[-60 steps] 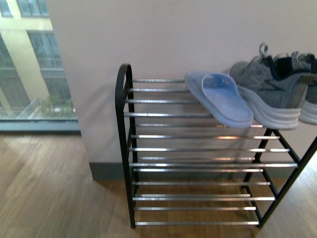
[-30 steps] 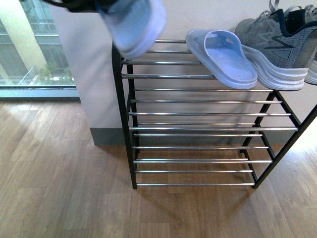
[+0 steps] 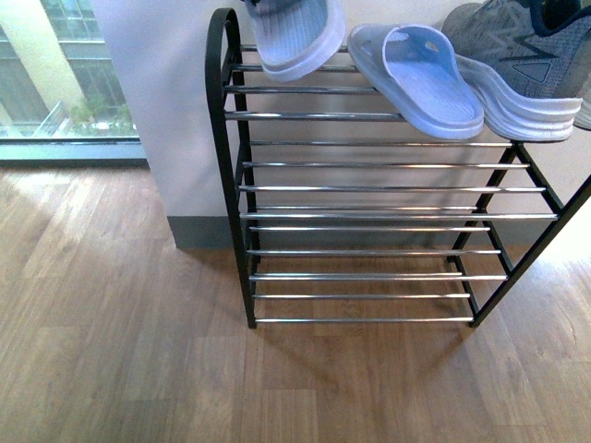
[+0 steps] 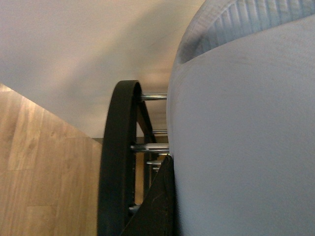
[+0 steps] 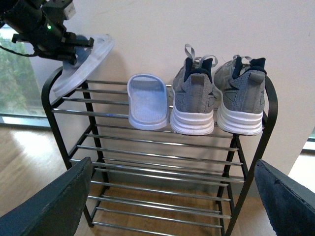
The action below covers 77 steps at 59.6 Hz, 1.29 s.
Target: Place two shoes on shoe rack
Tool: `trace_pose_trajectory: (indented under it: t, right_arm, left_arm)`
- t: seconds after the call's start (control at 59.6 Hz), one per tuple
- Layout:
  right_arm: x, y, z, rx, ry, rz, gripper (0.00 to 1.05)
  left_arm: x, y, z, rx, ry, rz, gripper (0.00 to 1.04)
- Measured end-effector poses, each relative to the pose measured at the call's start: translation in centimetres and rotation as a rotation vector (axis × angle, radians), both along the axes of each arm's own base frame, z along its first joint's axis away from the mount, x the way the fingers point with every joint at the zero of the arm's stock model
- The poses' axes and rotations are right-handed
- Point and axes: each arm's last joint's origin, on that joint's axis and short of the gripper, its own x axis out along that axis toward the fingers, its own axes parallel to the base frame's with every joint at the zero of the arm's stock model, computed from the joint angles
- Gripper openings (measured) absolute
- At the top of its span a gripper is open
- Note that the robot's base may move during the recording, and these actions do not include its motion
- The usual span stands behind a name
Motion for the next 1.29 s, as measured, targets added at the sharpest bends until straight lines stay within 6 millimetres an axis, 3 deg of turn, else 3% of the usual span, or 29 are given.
trace_pose_trajectory:
  t: [0.386, 0.537, 0.772, 0.957, 1.091, 1.175, 1.293]
  right_arm:
    - [0.0, 0.0, 0.0, 0.000, 0.000, 0.000, 0.95]
    - [0.0, 0.0, 0.0, 0.000, 0.000, 0.000, 0.95]
    - [0.0, 0.0, 0.0, 0.000, 0.000, 0.000, 0.95]
    - [0.0, 0.0, 0.0, 0.000, 0.000, 0.000, 0.95]
    - [0.0, 0.0, 0.0, 0.000, 0.000, 0.000, 0.95]
    - [0.0, 0.0, 0.0, 0.000, 0.000, 0.000, 0.95]
    - [0.0, 0.0, 0.0, 0.000, 0.000, 0.000, 0.95]
  left_arm:
    - [1.1, -0.8, -2.5, 0.059, 0.044, -0.030, 0.02]
    - [1.2, -0.9, -2.7, 0.077, 0.063, -0.040, 0.25]
    - [1.3, -1.1, -1.0, 0.014, 0.020, -0.077, 0.66]
    - [-0.7, -0.5, 2.8, -0.094, -0.076, -0.109, 0.97]
    - [-4.0, 1.4, 6.6, -0.154, -0.187, -0.070, 0.95]
    - [-6.2, 3.6, 8.3, -0.121, -0.468, 0.040, 0.82]
    - [-9.5, 7.5, 7.4, -0.113, -0.674, 0.074, 0.64]
